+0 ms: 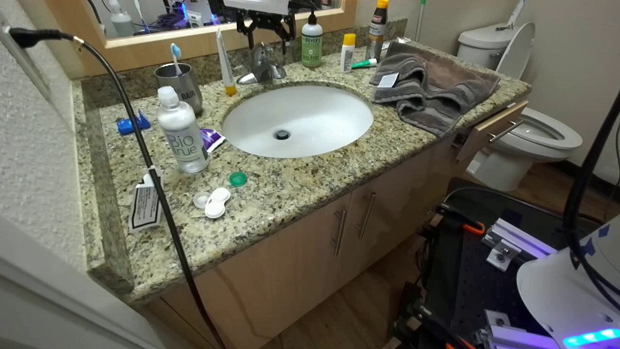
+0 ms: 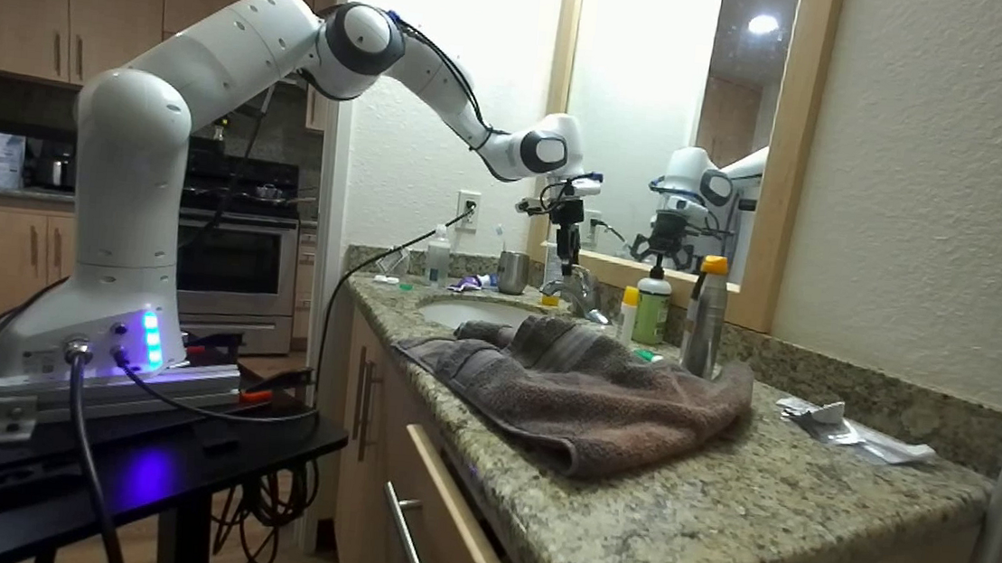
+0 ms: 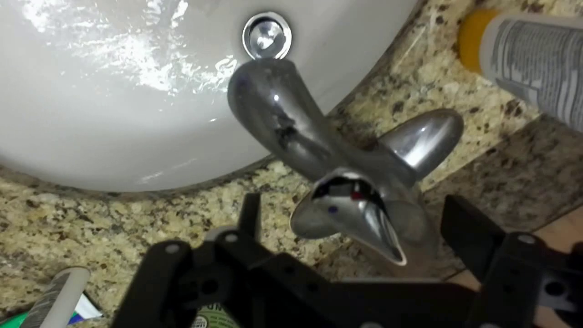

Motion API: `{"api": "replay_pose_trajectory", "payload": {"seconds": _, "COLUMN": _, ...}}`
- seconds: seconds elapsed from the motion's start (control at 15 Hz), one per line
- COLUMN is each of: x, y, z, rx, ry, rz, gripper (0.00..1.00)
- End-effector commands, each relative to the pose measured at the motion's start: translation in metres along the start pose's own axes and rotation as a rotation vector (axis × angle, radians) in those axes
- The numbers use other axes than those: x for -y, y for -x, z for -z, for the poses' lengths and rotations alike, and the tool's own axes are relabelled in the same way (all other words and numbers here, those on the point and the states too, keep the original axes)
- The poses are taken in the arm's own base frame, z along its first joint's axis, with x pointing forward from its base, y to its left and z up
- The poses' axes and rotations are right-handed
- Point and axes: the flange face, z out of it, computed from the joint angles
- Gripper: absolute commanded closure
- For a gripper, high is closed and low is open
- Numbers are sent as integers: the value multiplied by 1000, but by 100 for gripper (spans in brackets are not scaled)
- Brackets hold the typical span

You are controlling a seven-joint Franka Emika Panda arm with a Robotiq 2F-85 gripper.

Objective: Open the tap

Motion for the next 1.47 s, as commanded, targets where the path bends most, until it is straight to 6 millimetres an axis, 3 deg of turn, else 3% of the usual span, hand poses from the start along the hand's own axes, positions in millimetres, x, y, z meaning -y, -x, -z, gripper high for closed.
{"api": "replay_pose_trajectory", "payload": {"seconds": 0.0, "x": -2, "y": -5, "z": 2, "rx": -7, "ry": 1, "rz": -4, "gripper": 0}}
{"api": "replay_pose_trajectory", "payload": {"seconds": 0.07, "x": -1, "y": -3, "z": -1, "rx": 22, "ry": 2, "rz": 4, "gripper": 19}}
{"api": "replay_pose_trajectory", "payload": {"seconds": 0.13, "x": -1, "y": -1, "z": -4, "rx": 43, "ry": -3, "rz": 1, "gripper": 27}}
{"api": "replay_pose_trajectory", "payload": {"seconds": 0.47, "x": -3, "y": 1, "z": -10, "rx": 98, "ry": -2, "rz": -32, "gripper": 61}}
{"api": "replay_pose_trajectory", "payload": {"seconds": 0.67, "x": -9, "y": -11, "z": 7, "rx": 84, "ry": -20, "rz": -67, "gripper": 82}}
{"api": "replay_pose_trajectory", "payload": {"seconds": 1.33, "x": -37, "y": -39, "z": 93, "rx": 75, "ry": -235, "rz": -203, "gripper": 99}}
{"api": "replay_pose_trajectory", "payload": {"seconds": 1.4, "x": -41, "y": -36, "z": 105, "rx": 87, "ry": -251, "rz": -218, "gripper": 70}}
